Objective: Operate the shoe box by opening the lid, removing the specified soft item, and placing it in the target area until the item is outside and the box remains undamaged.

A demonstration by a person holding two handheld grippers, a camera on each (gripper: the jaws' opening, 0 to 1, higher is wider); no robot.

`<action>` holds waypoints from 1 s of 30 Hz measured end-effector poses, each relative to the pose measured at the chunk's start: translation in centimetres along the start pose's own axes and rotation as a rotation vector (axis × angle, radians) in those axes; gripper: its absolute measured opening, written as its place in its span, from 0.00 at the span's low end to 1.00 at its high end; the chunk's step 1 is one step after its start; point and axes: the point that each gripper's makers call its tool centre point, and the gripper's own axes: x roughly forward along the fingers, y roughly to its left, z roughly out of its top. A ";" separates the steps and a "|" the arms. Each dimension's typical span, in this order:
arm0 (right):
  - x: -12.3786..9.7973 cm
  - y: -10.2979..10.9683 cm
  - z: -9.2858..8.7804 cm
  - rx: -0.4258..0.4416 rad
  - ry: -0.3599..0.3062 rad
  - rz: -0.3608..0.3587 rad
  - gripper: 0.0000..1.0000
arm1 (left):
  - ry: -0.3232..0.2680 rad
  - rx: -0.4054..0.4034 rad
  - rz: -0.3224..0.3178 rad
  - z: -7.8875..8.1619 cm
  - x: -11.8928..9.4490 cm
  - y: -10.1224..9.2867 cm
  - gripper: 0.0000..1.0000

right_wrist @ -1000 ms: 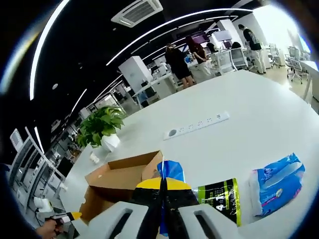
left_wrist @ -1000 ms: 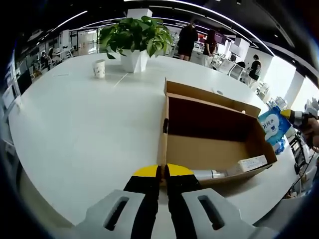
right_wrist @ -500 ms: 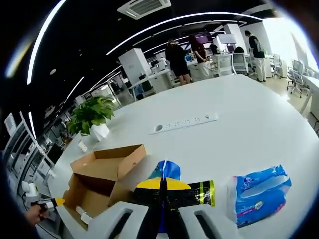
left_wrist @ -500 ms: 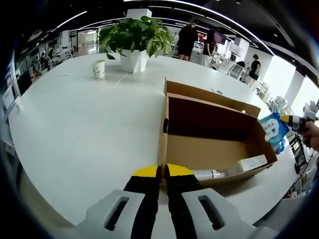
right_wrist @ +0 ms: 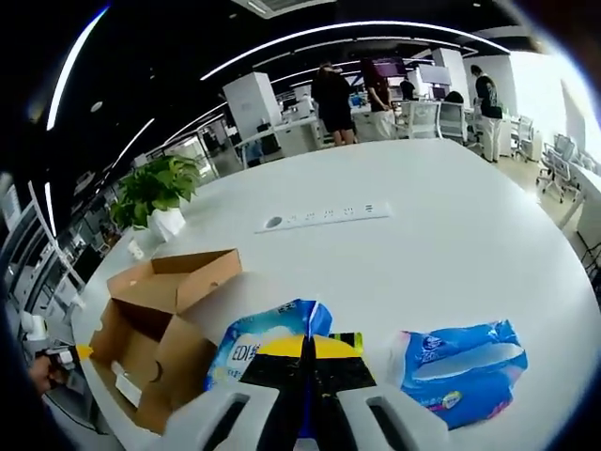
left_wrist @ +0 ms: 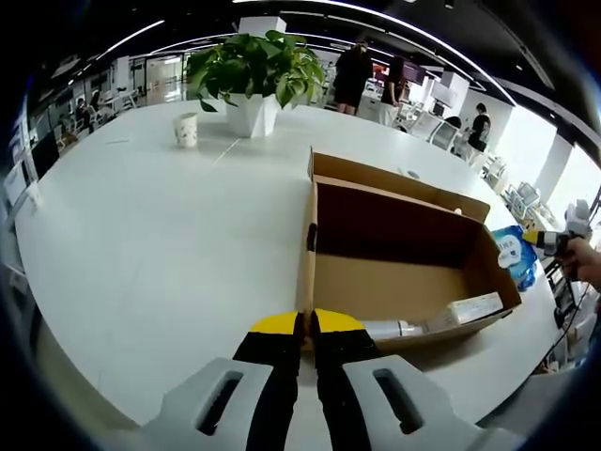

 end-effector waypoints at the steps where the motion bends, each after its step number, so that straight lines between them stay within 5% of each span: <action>1: 0.0 -0.1 -0.1 -0.003 0.003 -0.001 0.00 | 0.000 0.000 0.000 0.0 0.0 0.0 0.02; 8: 0.7 -1.0 -1.1 -0.034 0.034 -0.012 0.00 | 0.000 0.004 0.001 0.0 -0.1 -0.1 0.02; 15: 2.7 -3.0 -1.9 -0.153 0.078 -0.043 0.00 | 0.000 0.004 0.000 0.0 0.0 -0.1 0.02; 30: 4.9 -5.4 -2.7 -0.187 0.123 -0.053 0.00 | 0.003 0.011 0.000 0.0 0.1 -0.1 0.02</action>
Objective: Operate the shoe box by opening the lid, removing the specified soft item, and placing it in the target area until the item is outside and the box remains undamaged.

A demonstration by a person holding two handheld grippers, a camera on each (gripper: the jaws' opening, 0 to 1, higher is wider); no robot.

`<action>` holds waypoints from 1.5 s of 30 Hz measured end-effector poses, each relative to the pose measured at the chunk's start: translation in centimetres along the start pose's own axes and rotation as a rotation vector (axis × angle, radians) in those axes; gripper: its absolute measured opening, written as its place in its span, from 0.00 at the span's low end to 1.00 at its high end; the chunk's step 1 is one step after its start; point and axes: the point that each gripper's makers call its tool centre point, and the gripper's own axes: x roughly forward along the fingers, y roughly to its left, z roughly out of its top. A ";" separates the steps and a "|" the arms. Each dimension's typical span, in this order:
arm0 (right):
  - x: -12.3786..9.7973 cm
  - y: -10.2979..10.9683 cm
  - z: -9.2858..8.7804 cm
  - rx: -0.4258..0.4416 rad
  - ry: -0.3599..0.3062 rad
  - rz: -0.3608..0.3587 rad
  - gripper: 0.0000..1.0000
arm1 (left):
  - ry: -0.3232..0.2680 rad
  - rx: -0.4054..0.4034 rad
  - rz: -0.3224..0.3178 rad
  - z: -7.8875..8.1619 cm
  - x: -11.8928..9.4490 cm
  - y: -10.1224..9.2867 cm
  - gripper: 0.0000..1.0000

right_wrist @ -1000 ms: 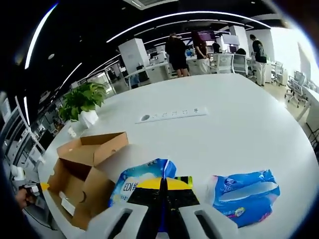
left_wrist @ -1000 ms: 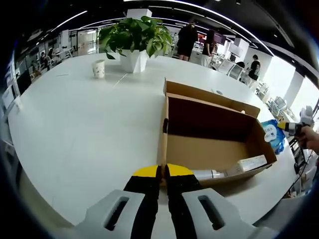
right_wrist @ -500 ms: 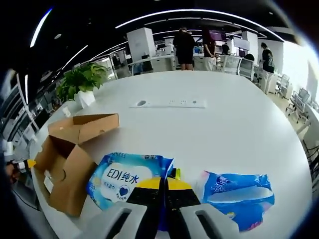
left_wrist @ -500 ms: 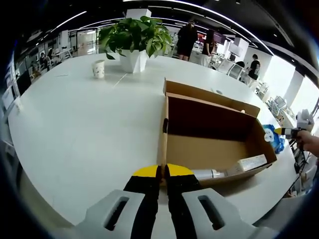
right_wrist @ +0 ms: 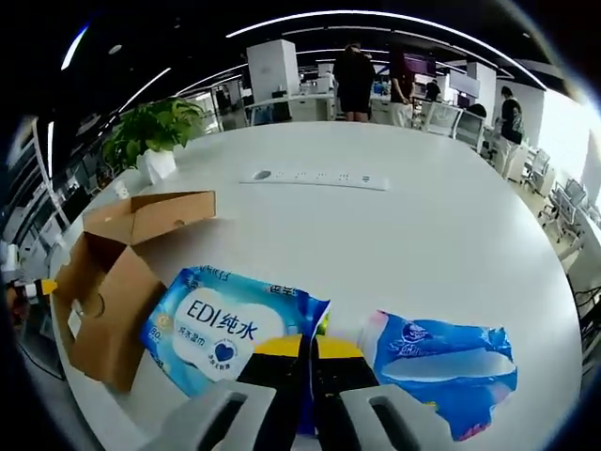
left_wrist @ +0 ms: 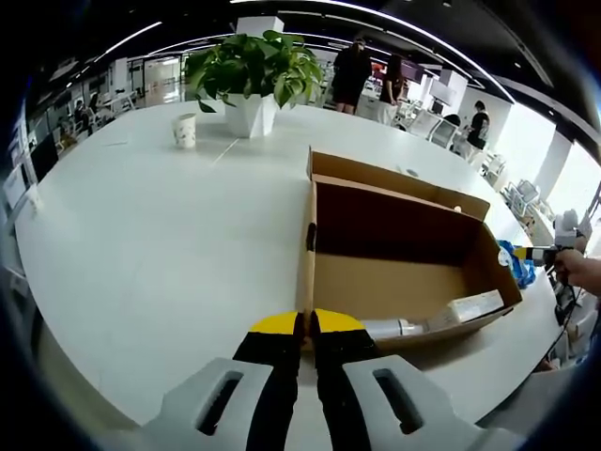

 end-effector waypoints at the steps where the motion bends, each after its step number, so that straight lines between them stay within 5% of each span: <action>1: 0.1 0.0 -0.1 0.000 0.001 0.001 0.00 | 0.000 0.000 0.000 0.0 0.0 0.0 0.02; 19: -1.4 0.0 0.8 -0.033 -0.025 0.027 0.00 | 0.006 0.004 -0.002 0.1 0.0 0.0 0.02; 37: -5.5 6.3 3.6 -0.312 -0.069 0.190 0.04 | 0.007 0.003 -0.004 0.0 0.0 -0.1 0.02; 45: -6.3 8.1 4.8 -0.367 -0.076 0.250 0.08 | 0.010 0.002 -0.004 0.1 0.0 -0.1 0.02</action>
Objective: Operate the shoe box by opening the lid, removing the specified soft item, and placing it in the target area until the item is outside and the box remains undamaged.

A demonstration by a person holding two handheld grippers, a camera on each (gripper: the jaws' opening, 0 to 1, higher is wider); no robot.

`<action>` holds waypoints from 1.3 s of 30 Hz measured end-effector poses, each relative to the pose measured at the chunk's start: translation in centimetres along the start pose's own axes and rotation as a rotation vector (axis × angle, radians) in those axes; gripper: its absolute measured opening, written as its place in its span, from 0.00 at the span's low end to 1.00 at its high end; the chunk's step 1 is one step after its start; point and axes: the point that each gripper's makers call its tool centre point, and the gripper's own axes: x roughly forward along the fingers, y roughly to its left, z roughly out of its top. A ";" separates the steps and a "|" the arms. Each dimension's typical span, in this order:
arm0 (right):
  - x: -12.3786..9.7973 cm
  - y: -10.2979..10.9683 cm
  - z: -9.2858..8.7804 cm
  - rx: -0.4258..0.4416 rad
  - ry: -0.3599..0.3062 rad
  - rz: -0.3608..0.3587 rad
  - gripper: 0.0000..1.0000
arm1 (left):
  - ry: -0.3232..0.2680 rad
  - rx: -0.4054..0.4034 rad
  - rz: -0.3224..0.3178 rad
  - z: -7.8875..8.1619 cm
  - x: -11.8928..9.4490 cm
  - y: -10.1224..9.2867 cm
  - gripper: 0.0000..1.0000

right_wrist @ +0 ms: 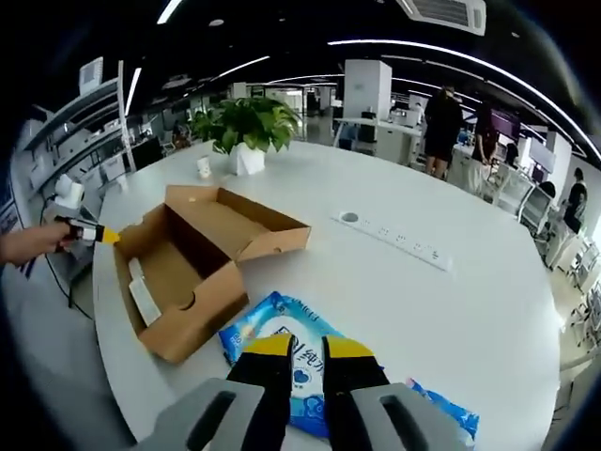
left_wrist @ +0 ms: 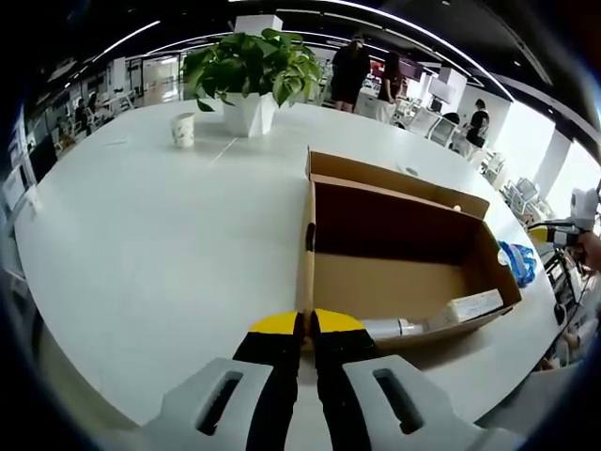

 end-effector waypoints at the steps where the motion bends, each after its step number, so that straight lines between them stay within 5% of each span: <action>1: 0.0 0.2 0.1 -0.008 0.002 0.006 0.08 | 0.000 0.000 0.000 0.0 0.0 0.0 0.02; 17: -0.5 6.5 1.6 -0.153 0.068 0.262 0.20 | 0.002 -0.002 0.000 0.0 0.1 0.1 0.02; 39: 0.7 13.2 2.9 -0.384 0.128 0.500 0.27 | 0.005 -0.011 -0.005 0.0 0.0 0.0 0.02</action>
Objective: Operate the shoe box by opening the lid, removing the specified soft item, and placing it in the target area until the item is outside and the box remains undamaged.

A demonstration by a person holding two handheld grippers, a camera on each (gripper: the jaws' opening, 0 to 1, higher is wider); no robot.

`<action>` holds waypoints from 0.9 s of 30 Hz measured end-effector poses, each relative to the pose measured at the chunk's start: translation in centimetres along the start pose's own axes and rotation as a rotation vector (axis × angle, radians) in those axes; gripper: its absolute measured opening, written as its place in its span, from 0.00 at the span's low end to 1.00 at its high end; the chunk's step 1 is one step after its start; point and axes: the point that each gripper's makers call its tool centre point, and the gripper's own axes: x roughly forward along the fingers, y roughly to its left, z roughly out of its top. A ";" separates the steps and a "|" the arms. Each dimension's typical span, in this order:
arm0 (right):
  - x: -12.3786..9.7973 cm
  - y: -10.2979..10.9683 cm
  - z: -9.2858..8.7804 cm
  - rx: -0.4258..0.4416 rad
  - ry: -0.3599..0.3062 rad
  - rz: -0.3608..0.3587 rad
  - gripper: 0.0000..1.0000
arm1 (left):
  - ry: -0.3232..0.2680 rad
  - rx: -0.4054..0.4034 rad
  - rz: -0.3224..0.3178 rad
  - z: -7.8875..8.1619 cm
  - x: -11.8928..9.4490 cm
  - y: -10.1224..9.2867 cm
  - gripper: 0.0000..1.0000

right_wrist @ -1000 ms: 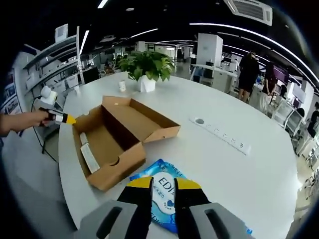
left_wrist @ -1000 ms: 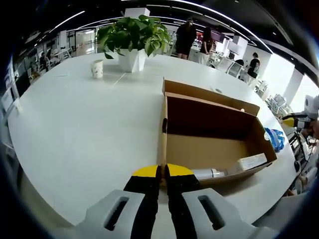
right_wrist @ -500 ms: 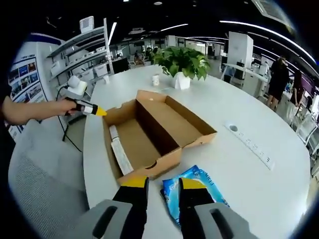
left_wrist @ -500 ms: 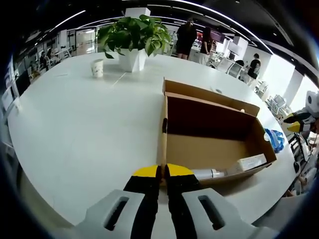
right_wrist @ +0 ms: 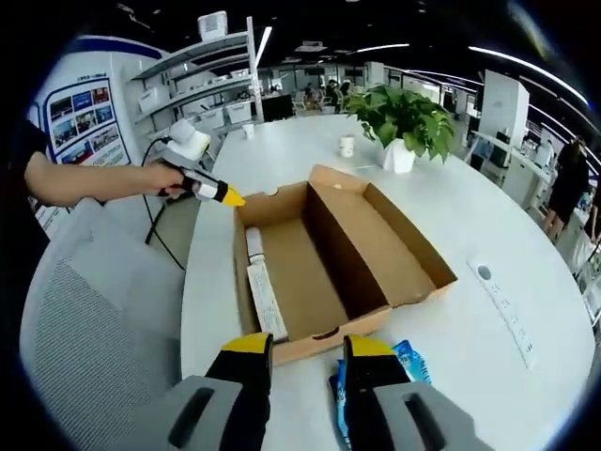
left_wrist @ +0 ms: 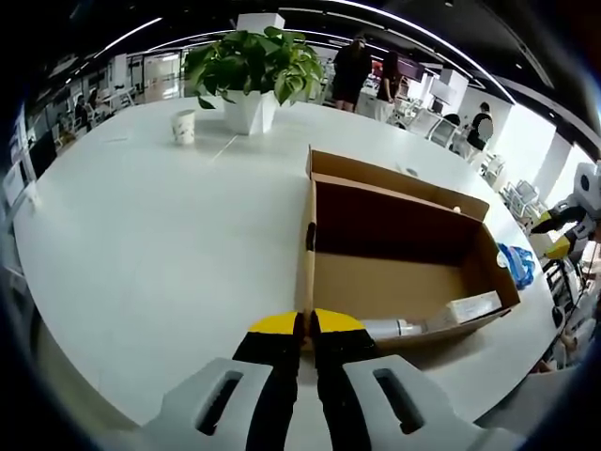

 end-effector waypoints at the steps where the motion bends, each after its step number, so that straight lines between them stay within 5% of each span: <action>1: 0.3 0.2 0.0 -0.009 0.007 0.013 0.28 | 0.000 -0.001 0.000 0.0 0.0 0.0 0.02; 27: 6.8 1.0 -0.8 -0.187 0.148 0.136 0.39 | 0.002 -0.002 0.002 0.3 0.8 0.9 0.02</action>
